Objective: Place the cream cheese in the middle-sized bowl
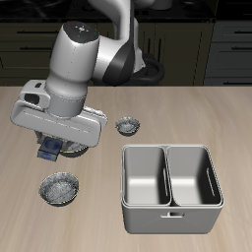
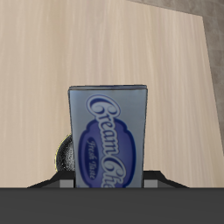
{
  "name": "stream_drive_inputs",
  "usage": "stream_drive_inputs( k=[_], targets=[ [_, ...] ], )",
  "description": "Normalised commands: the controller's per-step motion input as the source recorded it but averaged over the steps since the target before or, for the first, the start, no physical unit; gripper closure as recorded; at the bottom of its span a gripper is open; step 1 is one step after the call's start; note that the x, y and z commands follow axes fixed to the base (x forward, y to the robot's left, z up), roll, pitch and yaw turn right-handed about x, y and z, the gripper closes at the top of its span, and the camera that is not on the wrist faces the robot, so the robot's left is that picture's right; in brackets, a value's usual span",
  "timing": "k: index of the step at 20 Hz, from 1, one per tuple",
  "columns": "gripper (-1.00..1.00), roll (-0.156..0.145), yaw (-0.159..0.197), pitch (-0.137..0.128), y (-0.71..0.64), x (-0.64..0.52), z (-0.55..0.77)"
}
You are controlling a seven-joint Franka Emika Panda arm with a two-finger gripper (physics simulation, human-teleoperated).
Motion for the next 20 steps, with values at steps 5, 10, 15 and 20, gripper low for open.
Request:
stream_drive_inputs(
  k=[5, 10, 15, 20],
  targets=[
    [1.0, 0.004, -0.008, 0.012, 0.05, 0.05, -0.17],
    [1.0, -0.006, -0.007, 0.02, 0.01, 0.07, -0.21],
    [1.0, -0.008, 0.004, 0.029, 0.02, -0.02, -0.35],
    [1.0, 0.005, 0.015, 0.012, 0.02, -0.05, -0.29]
  ],
)
